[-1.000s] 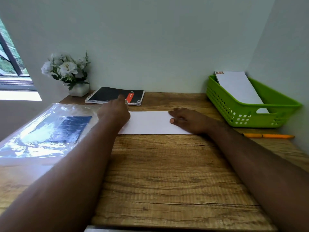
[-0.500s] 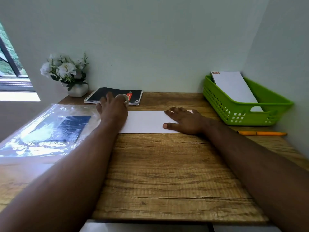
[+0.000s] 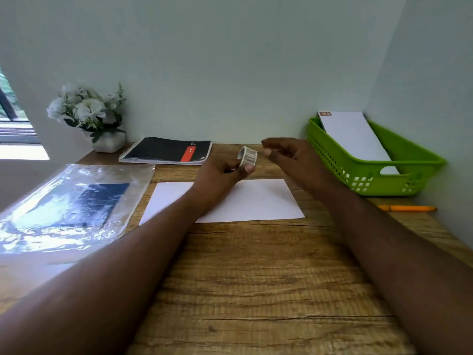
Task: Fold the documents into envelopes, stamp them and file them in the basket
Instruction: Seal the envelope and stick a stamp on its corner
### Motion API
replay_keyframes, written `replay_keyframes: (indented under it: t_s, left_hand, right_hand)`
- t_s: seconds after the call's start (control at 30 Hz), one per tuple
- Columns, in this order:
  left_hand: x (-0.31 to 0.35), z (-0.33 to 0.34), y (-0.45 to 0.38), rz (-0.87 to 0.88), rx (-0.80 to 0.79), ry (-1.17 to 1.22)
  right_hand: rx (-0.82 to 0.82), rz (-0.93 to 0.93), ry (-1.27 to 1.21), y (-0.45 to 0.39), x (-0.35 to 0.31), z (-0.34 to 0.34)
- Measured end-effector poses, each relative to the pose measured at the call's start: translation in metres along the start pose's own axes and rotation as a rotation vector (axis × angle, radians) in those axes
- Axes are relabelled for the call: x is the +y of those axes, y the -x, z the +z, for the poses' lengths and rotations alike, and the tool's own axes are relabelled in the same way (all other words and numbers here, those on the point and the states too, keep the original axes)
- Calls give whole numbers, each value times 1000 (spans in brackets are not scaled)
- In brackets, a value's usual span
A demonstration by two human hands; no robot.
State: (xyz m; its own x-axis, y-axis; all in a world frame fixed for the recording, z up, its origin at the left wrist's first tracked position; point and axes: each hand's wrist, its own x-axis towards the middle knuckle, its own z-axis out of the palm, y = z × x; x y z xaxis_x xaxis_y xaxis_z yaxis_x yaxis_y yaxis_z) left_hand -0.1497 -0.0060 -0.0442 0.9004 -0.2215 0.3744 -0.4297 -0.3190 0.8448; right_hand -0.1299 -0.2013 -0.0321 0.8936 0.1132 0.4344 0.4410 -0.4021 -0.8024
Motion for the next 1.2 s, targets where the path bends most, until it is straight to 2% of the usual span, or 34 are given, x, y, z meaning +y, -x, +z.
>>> replay_keyframes:
  t_s: [0.2, 0.33, 0.53, 0.63, 0.77, 0.9, 1.2]
  left_hand:
    - [-4, -2, 0, 42, -73, 32]
    - [-9, -3, -1, -17, -135, 98]
    - [-7, -1, -1, -130, -190, 237]
    - [-9, 1, -2, -148, -171, 285]
    - [-10, 4, -4, -146, -147, 318]
    - [-8, 10, -3, -155, -138, 340]
    - [9, 11, 3, -231, -59, 272]
  right_hand:
    - [-47, -17, -29, 3, -4, 8]
    - [-60, -47, -91, 2, -4, 6]
    - [-45, -209, 60, 3, -2, 7]
    - [-76, -259, 71, 4, -1, 6]
    - [-51, -183, 72, 2, 1, 6]
    - [-35, -119, -61, 0, 2, 7]
    - [24, -190, -60, 2, -4, 4]
